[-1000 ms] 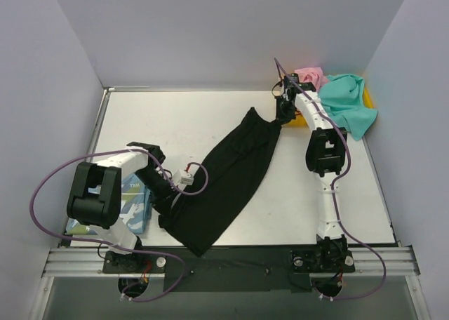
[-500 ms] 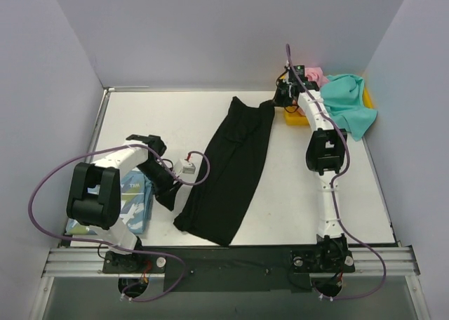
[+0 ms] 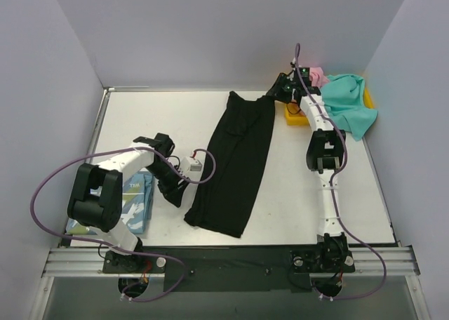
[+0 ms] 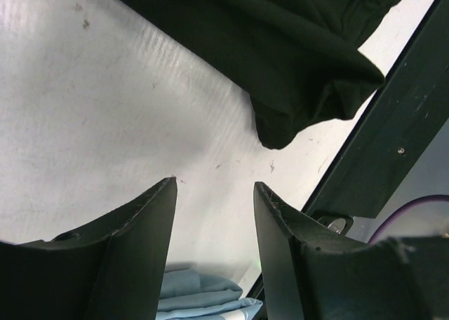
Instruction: Fold and stack the t-shirts
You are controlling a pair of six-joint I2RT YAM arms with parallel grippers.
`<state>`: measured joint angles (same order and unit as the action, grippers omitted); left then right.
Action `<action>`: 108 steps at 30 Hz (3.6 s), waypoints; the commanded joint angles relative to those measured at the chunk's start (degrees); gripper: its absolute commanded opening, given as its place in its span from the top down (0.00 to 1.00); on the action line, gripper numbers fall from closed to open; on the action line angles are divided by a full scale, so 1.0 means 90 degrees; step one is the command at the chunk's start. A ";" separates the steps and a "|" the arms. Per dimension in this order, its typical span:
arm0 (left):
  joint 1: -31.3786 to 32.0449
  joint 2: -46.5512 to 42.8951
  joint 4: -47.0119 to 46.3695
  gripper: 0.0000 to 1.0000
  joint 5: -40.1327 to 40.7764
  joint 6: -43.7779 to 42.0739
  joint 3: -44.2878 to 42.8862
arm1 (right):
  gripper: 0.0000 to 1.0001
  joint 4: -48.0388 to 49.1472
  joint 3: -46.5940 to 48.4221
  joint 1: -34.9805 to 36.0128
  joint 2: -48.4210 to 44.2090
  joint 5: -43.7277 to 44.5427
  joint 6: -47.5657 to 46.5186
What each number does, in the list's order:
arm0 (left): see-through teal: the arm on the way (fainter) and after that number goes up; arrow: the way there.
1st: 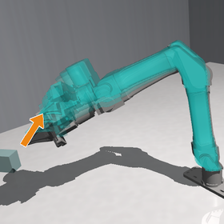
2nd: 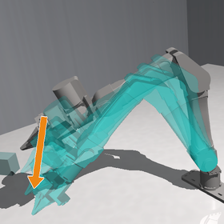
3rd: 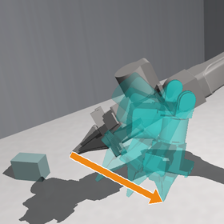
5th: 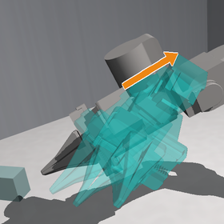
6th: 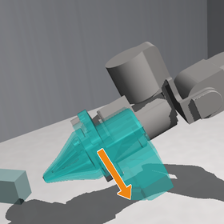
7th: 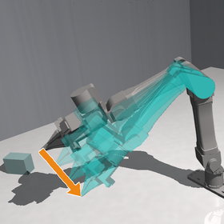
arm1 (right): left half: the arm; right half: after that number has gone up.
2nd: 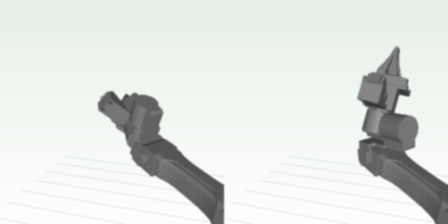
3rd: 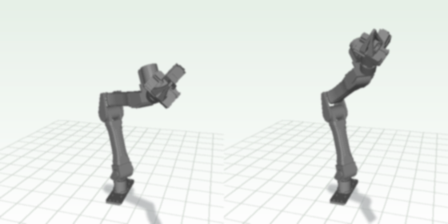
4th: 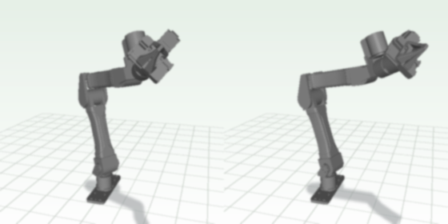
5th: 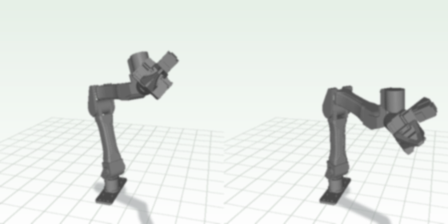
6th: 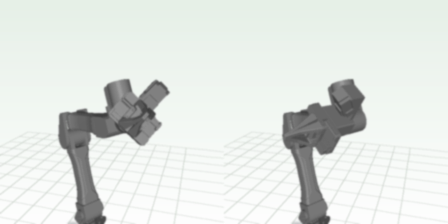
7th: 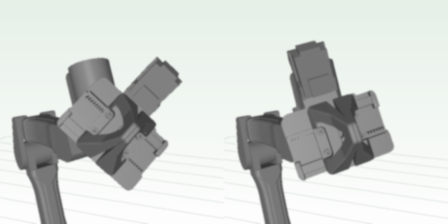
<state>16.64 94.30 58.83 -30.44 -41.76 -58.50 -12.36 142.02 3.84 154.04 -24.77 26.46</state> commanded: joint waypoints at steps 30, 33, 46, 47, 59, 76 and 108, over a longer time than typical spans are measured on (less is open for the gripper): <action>0.0758 -0.3153 -0.0177 0.44 -0.1853 -0.4365 0.1998 | 0.33 -0.1324 -1.0368 0.3665 -0.7653 0.0060 0.1991; 0.0768 -0.3310 -0.0257 0.44 -0.1775 -0.4218 0.2115 | 0.35 -0.0252 -1.0963 0.3822 -0.7331 -0.0488 0.2488; 0.1138 -0.3593 -0.0510 0.43 -0.1814 -0.3418 0.2174 | 1.00 0.0126 -1.2203 0.2849 -0.7531 -0.0685 0.2394; 0.1352 -0.3564 -0.0695 0.43 -0.1804 -0.3359 0.2164 | 1.00 -0.0089 -1.2273 0.2633 -0.7748 -0.0569 0.2238; 0.4058 -0.2539 -0.4309 0.28 -0.0505 -0.2099 0.2067 | 0.64 -0.2092 -1.2449 0.0951 -0.8852 -0.0206 0.0400; 0.4831 -0.2255 -0.5024 0.45 0.0149 -0.0995 0.1920 | 0.54 -0.2751 -1.1084 0.3097 -1.0055 0.1114 0.0976; 0.4399 -0.3468 -0.5441 0.38 -0.0339 -0.0750 0.3141 | 1.00 -0.2689 -0.9215 0.5093 -0.6557 0.0771 0.0683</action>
<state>51.64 60.38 17.02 -33.85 -48.53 -29.10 -33.58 62.78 52.56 97.71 -18.41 32.18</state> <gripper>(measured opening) 0.608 0.006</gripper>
